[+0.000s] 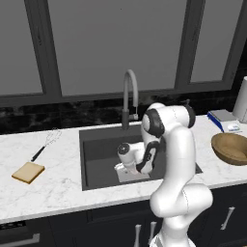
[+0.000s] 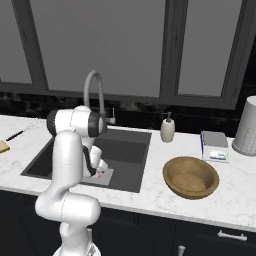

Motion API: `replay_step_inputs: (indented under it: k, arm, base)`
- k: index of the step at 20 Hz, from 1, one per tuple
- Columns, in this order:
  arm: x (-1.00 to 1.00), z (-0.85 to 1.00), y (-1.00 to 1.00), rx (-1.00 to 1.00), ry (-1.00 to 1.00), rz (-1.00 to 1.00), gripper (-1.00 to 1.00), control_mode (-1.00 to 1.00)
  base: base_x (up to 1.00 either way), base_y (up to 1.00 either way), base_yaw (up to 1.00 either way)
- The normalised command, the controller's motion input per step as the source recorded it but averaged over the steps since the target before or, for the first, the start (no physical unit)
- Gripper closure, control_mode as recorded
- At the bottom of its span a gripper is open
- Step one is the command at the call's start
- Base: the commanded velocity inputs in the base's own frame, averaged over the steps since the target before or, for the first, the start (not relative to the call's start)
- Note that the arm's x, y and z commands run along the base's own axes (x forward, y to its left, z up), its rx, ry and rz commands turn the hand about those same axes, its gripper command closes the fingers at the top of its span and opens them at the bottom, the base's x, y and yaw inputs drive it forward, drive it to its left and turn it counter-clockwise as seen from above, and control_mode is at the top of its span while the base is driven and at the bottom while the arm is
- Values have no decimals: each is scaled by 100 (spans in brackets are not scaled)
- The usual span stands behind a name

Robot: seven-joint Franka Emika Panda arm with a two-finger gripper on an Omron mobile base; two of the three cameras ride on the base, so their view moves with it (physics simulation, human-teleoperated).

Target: Pick the garlic from the sink and place it in the bowl. Then pick the bowl and place it in the microwave. Then close the microwave door and press the start button.

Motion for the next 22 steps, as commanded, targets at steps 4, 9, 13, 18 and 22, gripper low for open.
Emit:
replay_step_inputs:
  k: [4,9,13,18,22]
  arm:
    - [28,-19,-7,0,-1,0,100,-100]
    - [-6,1,-15,0,0,0,100,-100]
    - [-30,51,-6,-3,1,0,100,-100]
    - [-61,100,15,-8,-1,0,100,-100]
    - [-86,100,17,-8,-5,0,100,-100]
  base:
    - [0,0,0]
    - [0,0,0]
    - [0,0,0]
    - [0,0,0]
    - [0,0,0]
